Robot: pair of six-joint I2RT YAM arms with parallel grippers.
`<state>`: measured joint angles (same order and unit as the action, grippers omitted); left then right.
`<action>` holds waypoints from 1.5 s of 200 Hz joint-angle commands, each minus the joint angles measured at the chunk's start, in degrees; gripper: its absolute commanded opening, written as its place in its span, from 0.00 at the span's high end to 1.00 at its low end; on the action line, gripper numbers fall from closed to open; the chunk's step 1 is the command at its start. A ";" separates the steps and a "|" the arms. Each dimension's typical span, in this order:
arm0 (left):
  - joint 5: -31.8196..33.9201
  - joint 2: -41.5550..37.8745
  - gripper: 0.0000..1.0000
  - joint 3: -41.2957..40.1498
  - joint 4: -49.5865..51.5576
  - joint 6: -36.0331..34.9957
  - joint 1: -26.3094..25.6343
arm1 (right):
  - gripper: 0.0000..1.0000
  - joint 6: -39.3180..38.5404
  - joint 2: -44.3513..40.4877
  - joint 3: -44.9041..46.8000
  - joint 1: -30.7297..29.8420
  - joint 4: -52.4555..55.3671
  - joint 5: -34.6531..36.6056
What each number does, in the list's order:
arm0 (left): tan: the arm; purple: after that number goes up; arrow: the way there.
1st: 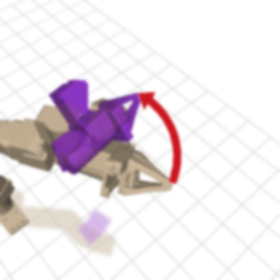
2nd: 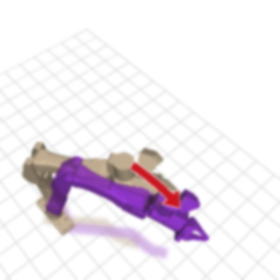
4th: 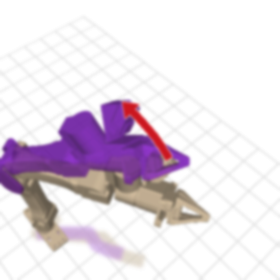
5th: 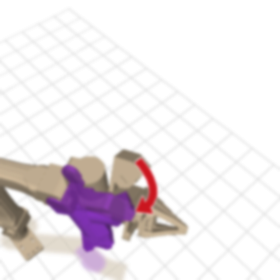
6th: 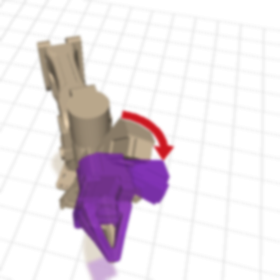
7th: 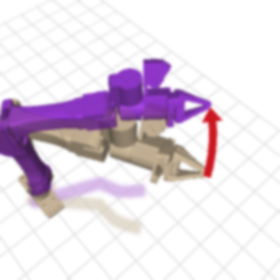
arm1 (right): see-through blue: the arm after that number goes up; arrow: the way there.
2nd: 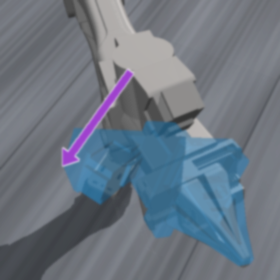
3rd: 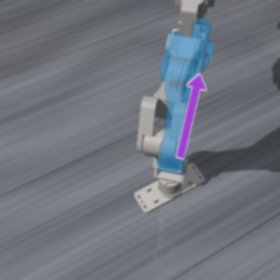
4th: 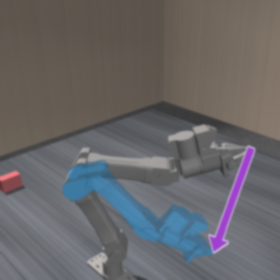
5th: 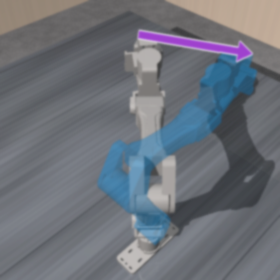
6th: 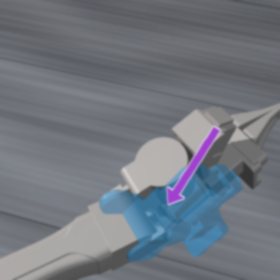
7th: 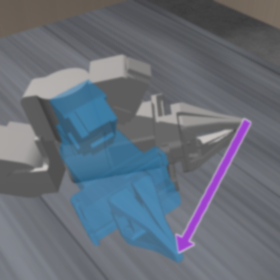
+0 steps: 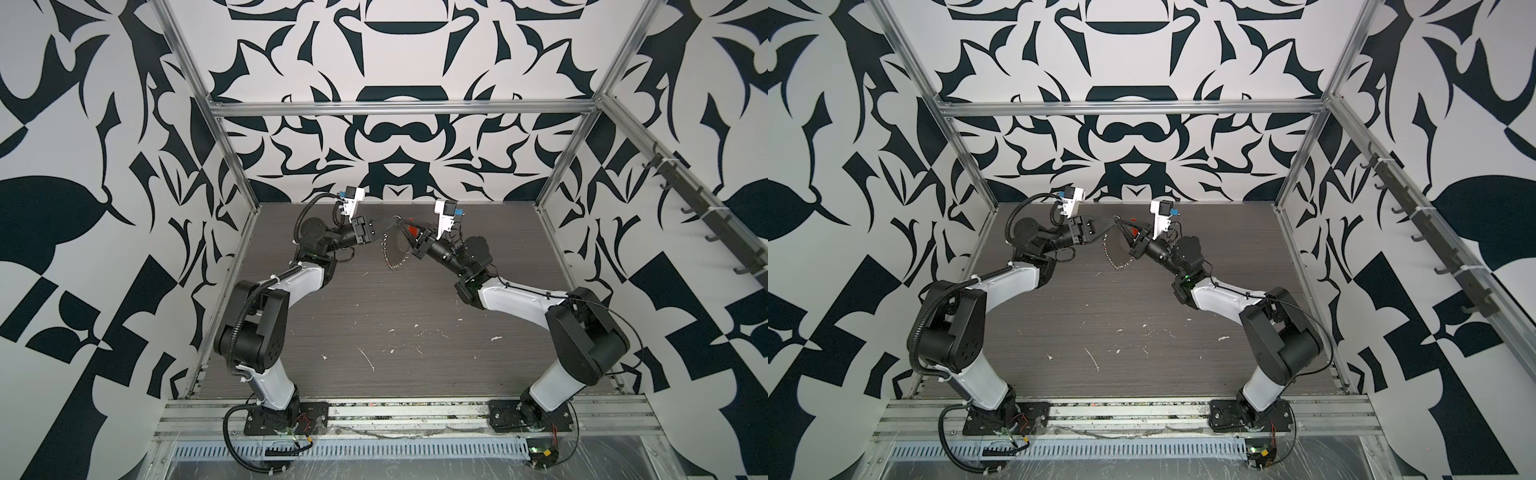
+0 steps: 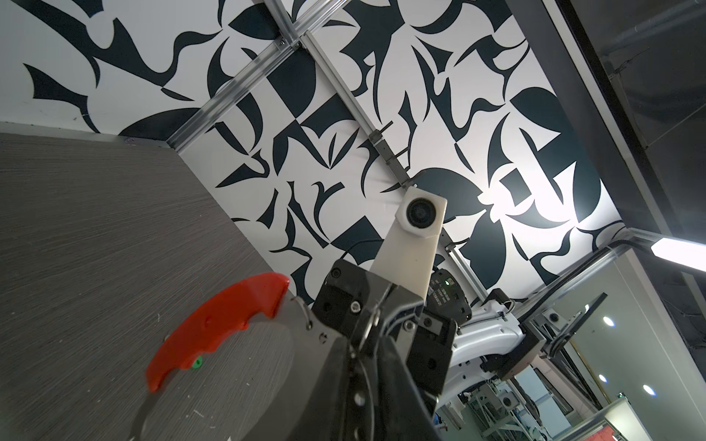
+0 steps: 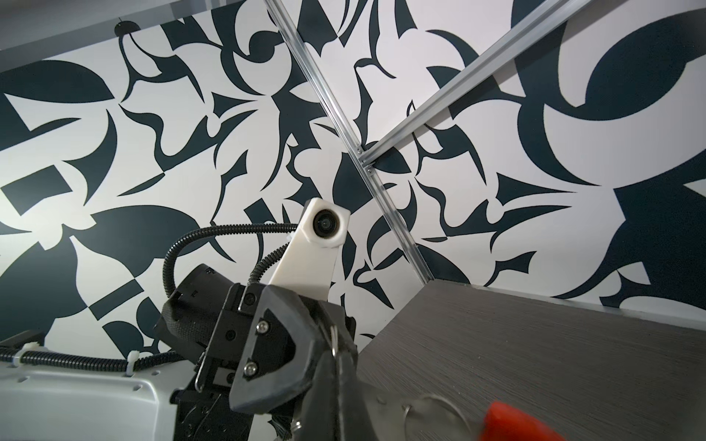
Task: Attach keys to a key ring
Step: Pass the keyring.
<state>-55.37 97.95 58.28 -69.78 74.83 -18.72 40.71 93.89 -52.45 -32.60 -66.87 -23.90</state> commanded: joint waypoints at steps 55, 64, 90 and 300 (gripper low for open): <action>-1.95 0.42 0.97 1.24 -4.14 1.90 -0.26 | 1.00 0.91 0.52 -3.46 -0.67 -4.33 -0.13; -1.93 0.39 0.97 1.22 -4.07 1.85 -0.26 | 1.00 0.86 0.51 -3.28 -0.71 -4.24 -0.33; -1.89 0.18 0.88 1.10 -4.57 1.73 -0.26 | 1.00 0.30 0.51 -2.53 -0.69 -3.65 -0.66; 2.08 -13.63 1.00 0.68 50.36 -41.71 -1.51 | 0.56 -15.28 -18.05 9.29 5.72 28.85 4.93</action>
<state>-56.21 89.38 57.58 -40.23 50.85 -20.05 31.42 82.85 -46.26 -30.09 -47.77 -21.54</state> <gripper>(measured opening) 0.040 0.362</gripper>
